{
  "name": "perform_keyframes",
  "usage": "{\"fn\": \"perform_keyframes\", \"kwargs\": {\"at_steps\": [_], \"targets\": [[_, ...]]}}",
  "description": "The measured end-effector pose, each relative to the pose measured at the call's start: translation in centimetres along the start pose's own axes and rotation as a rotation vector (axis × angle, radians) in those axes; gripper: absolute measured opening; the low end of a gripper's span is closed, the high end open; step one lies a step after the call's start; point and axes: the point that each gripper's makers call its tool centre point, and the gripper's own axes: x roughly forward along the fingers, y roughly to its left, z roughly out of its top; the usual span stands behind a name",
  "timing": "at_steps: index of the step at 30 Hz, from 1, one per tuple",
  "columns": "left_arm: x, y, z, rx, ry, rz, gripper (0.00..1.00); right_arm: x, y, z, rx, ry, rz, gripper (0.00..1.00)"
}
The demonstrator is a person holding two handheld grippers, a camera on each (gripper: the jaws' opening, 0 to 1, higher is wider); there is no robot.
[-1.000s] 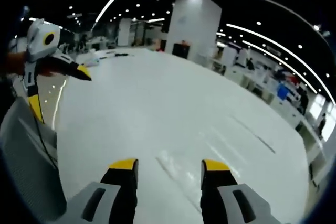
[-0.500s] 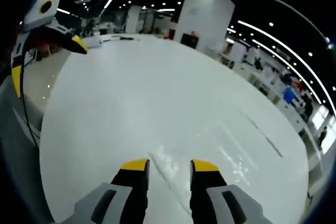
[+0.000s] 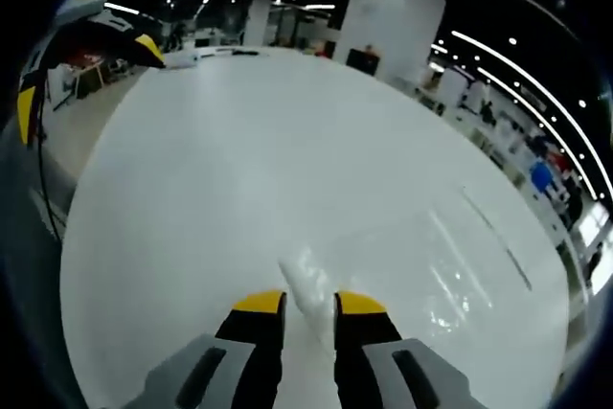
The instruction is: Open the resealable bag by pulling the two sides of the seal apart until the entire bag opening is separated and visibly accessible.
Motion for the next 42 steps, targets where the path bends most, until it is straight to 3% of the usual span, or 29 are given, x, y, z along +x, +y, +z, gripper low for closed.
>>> {"fn": "perform_keyframes", "kwargs": {"at_steps": [3, 14, 18, 31, 42], "targets": [[0.08, 0.04, -0.06, 0.006, 0.007, 0.002, 0.91, 0.27, 0.31, -0.56, -0.030, 0.022, 0.014, 0.13], [0.21, -0.06, -0.28, 0.000, 0.016, 0.009, 0.91, 0.48, 0.19, -0.27, -0.034, 0.003, 0.026, 0.07], [0.26, -0.13, -0.44, -0.002, 0.020, 0.010, 0.91, 0.65, 0.26, -0.22, -0.072, -0.006, 0.048, 0.03], [0.41, -0.09, -0.16, -0.010, 0.011, 0.019, 0.91, 0.27, 0.46, -0.26, -0.137, 0.002, 0.088, 0.00], [0.42, -0.26, 0.17, 0.013, 0.013, 0.013, 0.91, 0.06, 0.93, -0.05, -0.133, -0.006, 0.107, 0.00]]}}
